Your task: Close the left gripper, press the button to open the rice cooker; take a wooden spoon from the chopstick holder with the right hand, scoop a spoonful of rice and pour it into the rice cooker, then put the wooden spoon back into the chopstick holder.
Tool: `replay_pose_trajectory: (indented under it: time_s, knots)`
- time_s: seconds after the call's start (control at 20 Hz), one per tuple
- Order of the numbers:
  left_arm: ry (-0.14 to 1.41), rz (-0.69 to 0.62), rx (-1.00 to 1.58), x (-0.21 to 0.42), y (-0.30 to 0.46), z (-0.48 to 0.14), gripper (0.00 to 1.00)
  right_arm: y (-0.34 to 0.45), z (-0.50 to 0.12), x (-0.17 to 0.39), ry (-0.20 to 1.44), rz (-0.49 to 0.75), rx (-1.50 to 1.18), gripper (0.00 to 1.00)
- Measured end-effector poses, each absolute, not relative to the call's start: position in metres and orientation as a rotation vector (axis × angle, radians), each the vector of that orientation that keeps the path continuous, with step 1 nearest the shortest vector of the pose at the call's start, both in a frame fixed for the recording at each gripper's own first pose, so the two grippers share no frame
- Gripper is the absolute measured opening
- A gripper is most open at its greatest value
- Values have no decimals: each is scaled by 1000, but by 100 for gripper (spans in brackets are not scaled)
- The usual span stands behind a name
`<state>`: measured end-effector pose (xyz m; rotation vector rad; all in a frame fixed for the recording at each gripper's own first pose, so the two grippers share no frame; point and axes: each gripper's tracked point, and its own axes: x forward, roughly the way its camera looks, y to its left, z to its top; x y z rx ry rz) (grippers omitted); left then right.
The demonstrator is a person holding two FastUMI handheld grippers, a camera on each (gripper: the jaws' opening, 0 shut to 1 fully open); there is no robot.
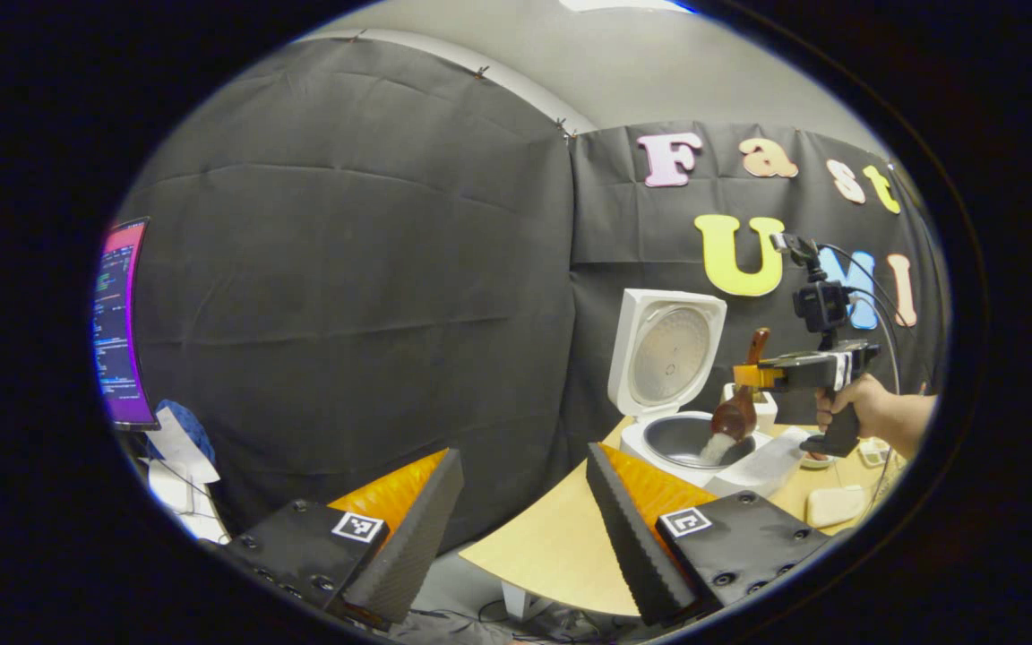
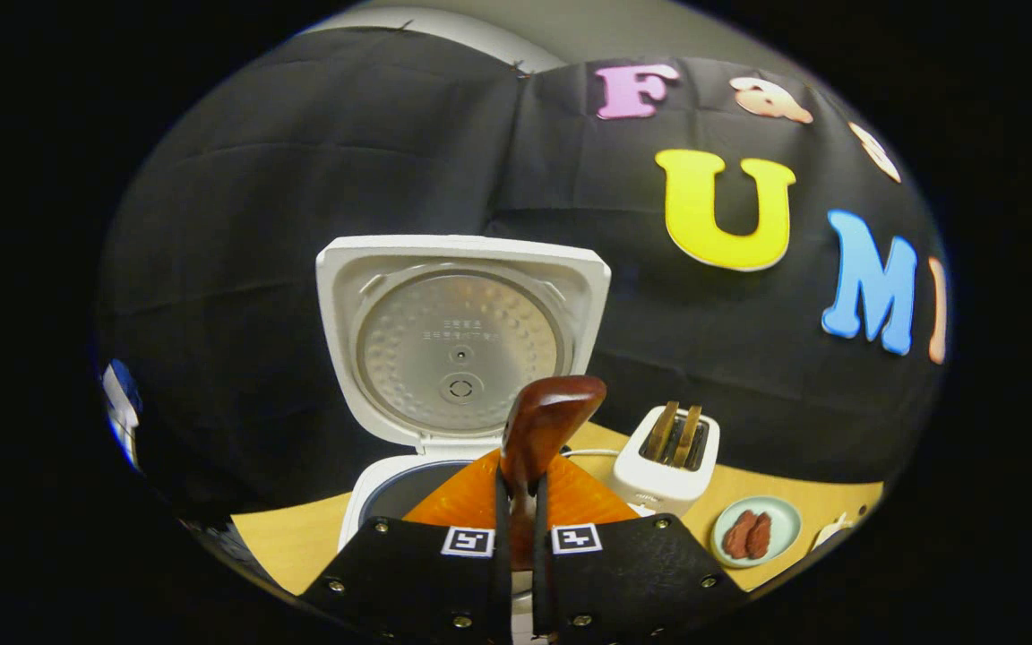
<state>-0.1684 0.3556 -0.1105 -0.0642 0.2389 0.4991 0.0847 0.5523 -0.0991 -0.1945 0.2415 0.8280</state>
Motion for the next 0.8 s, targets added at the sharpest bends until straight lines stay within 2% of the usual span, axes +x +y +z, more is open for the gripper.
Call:
replay_pose_trajectory:
  time_s: [0.1, 0.2, 0.3, 0.35, 0.4, 0.5, 0.55, 0.8]
  knots:
    - [233, 500, -65, -169, 357, -110, 100, 555, -93, 83, 153, 834, -298, 9]
    - [233, 502, -68, -168, 357, -109, 96, 554, -87, 78, 83, 838, -394, 9]
    - [233, 501, -72, -167, 355, -109, 100, 551, -87, 75, 37, 842, -458, 9]
    - [232, 500, -72, -169, 355, -110, 96, 551, -90, 75, 33, 844, -471, 9]
    - [232, 500, -72, -171, 355, -110, 100, 550, -95, 75, 45, 847, -468, 9]
    - [226, 496, -74, -174, 353, -108, 92, 546, -99, 73, 95, 852, -425, 9]
    - [223, 494, -73, -173, 351, -108, 96, 542, -98, 74, 120, 853, -387, 9]
    - [211, 483, -71, -173, 345, -100, 96, 525, -74, 79, 225, 880, -92, 9]
